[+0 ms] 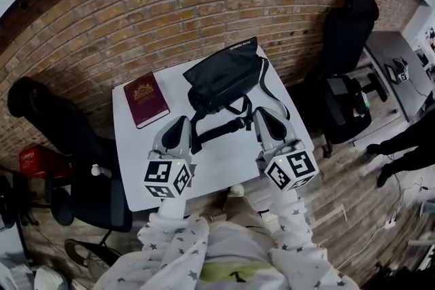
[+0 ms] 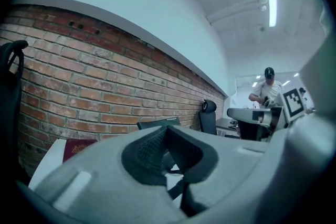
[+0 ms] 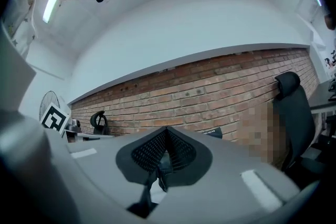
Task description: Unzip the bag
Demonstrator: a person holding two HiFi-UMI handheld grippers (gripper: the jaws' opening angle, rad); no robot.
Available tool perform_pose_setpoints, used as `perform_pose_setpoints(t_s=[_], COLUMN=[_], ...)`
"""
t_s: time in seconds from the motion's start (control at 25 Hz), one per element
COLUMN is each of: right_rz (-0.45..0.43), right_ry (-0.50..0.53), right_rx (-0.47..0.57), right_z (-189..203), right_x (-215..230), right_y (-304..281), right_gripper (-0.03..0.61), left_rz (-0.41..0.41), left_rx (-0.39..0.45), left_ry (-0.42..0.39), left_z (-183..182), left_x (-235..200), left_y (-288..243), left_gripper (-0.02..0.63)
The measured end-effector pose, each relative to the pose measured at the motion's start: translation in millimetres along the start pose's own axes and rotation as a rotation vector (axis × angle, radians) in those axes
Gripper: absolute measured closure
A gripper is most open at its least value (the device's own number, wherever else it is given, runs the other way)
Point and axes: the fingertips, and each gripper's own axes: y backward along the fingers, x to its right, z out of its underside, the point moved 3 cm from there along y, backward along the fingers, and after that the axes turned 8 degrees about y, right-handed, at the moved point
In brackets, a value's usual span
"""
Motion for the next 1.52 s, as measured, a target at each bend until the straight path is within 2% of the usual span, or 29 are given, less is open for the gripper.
perform_pose_setpoints(t_s=[0.36,0.64,0.68,0.72,0.84,0.92,1.08,1.44,1.52], right_rz=[-0.207,-0.311,-0.316,-0.314,-0.306,-0.314,-0.320,-0.339,-0.351], right_ry=[-0.037,-0.081,-0.085,-0.089,-0.135,-0.183,-0.213,-0.302,-0.332], right_rx=[-0.077,-0.196,-0.218,-0.240,-0.299,-0.331,-0.384,-0.443,-0.454], right_z=[35.3,81.9,89.3,96.6,117.9,132.1,160.3,199.7,205.1], right_x=[22.2,15.5,13.7,12.7,11.2,6.5,-1.3,-14.6,-17.8], right_y=[-50.5,-82.9,-86.2,-89.5,-100.6,-106.6,-116.0,-134.8,-138.2], right_gripper=[0.578,0.572,0.572,0.568,0.492,0.426,0.407,0.385,0.392], left_rz=[-0.126,-0.107,-0.102,-0.096,-0.093,-0.088,-0.059,-0.006,0.008], left_rx=[-0.020,-0.082,-0.094,-0.103,-0.124,-0.142,-0.142,-0.113,-0.109], left_ry=[0.042,0.064,0.075,0.090,0.121,0.135,0.174,0.184,0.175], left_z=[14.6,20.8,21.6,22.7,25.8,28.5,29.7,29.3,29.7], left_x=[-14.9,-33.9,-37.8,-42.0,-56.7,-66.8,-79.1,-89.5,-89.1], left_y=[-37.7,-75.0,-79.5,-83.9,-98.0,-106.8,-125.5,-156.5,-160.4], left_gripper=[0.618,0.613,0.556,0.528,0.488,0.438,0.387,0.374,0.403])
